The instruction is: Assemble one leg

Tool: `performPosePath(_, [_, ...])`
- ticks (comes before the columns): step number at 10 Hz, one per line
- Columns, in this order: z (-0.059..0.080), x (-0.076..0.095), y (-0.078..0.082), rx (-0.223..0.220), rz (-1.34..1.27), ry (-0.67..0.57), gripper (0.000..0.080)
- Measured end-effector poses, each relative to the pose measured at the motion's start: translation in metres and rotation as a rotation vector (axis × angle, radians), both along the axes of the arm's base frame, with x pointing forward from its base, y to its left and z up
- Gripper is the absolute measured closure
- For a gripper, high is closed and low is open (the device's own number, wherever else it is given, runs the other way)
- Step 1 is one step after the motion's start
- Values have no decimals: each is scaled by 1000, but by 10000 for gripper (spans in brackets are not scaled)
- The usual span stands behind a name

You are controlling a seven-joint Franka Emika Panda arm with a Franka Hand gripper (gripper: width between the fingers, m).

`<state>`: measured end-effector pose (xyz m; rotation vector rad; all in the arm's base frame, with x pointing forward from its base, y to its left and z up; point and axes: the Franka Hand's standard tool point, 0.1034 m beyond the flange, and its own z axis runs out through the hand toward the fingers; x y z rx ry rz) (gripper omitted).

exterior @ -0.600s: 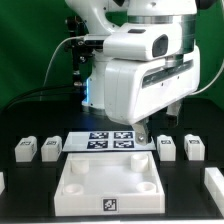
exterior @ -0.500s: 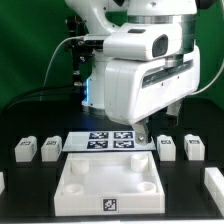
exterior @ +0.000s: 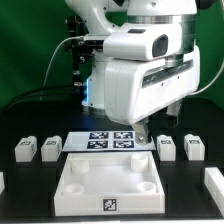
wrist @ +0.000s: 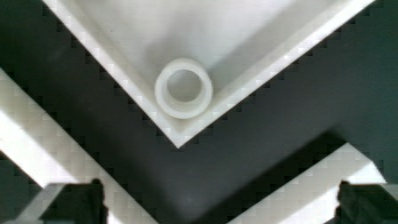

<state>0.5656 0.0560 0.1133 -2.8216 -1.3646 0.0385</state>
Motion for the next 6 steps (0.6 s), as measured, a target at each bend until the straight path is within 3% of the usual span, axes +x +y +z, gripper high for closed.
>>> performPosePath(4, [0,-1,0,0,11,1,150])
performPosePath(6, [-6,-42,-21,5,344,-5,150])
